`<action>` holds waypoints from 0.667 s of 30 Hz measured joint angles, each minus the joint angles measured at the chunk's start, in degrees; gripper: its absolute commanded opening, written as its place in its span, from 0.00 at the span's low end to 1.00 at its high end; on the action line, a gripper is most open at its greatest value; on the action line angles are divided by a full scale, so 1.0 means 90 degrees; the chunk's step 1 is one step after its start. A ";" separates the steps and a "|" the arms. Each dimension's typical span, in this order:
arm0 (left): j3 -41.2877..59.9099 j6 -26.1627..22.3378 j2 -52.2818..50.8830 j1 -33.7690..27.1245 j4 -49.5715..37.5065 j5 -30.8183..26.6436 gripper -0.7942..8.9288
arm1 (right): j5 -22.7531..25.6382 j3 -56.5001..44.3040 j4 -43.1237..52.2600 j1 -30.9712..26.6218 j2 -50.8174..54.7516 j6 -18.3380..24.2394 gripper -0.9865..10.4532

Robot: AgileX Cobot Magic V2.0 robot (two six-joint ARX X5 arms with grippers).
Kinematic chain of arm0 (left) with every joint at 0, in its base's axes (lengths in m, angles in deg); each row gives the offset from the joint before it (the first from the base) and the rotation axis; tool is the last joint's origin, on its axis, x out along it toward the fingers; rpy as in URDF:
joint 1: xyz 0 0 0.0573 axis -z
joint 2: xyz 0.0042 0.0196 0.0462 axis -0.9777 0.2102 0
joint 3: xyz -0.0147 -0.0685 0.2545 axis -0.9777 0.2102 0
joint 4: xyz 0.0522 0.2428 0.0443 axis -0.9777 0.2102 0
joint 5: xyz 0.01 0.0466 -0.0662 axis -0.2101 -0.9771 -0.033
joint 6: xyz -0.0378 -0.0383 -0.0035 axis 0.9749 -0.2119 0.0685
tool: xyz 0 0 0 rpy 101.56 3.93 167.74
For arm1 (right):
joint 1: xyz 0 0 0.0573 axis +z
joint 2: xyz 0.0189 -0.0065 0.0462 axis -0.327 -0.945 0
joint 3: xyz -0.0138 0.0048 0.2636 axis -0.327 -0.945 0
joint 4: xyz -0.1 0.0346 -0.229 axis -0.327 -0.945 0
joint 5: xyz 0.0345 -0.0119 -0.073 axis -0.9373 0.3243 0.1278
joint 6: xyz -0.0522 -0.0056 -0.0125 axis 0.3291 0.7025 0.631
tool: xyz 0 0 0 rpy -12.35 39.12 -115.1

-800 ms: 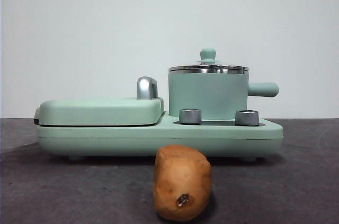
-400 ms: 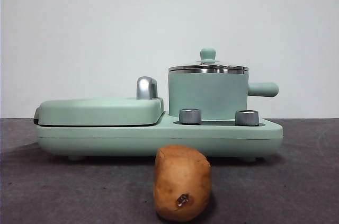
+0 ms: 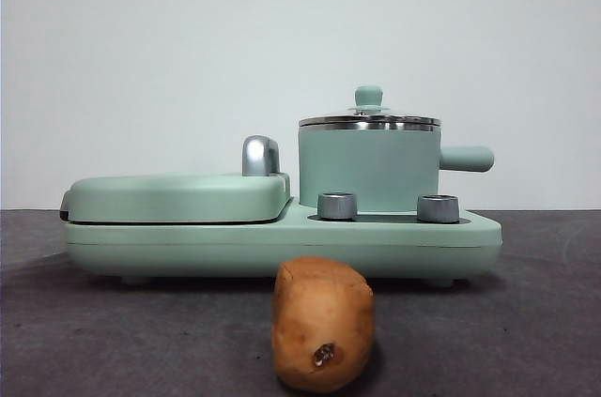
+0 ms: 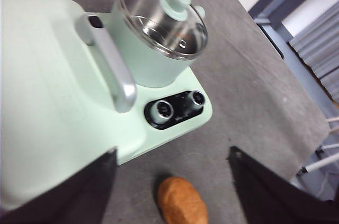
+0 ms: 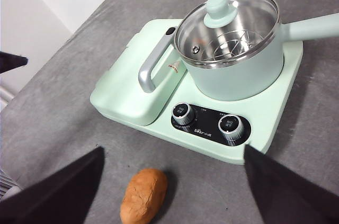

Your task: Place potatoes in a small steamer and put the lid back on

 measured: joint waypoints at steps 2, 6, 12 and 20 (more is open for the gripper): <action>-0.0202 -0.0002 0.0221 0.0143 0.0010 0.0000 0.51 | 0.0000 0.0000 0.0000 0.0000 0.0002 0.0000 0.48; -0.0850 -0.0058 0.0794 0.0491 0.0044 0.0000 0.51 | -0.0053 0.0000 0.0000 0.0000 0.0000 0.0000 0.48; -0.2302 -0.0381 0.1923 0.0993 0.0534 -0.0160 0.51 | -0.0070 0.0000 0.0000 0.0000 0.0002 -0.0036 0.48; -0.4391 -0.1088 0.3648 0.1666 0.1348 -0.1273 0.54 | -0.0112 0.0000 0.0000 0.0000 0.0002 -0.0121 0.48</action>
